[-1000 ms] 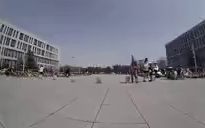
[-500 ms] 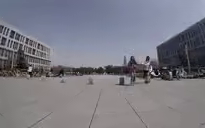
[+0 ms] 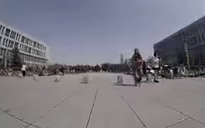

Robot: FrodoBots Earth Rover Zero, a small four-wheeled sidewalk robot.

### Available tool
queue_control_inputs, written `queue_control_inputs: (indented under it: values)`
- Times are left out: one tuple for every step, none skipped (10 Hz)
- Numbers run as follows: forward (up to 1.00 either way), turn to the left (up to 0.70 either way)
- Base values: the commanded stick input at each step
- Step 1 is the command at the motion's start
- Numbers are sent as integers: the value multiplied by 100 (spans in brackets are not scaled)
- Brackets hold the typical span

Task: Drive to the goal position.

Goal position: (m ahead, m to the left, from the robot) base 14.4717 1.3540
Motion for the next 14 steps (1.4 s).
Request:
queue_control_inputs:
  values:
    - [100,-3]
    - [100,-3]
    - [100,-3]
    - [100,-3]
    - [100,-3]
    - [100,-3]
    - [100,-3]
    - [100,-3]
    - [100,-3]
    - [100,-3]
    - [100,-3]
    - [100,-3]
    - [100,-3]
    - [100,7]
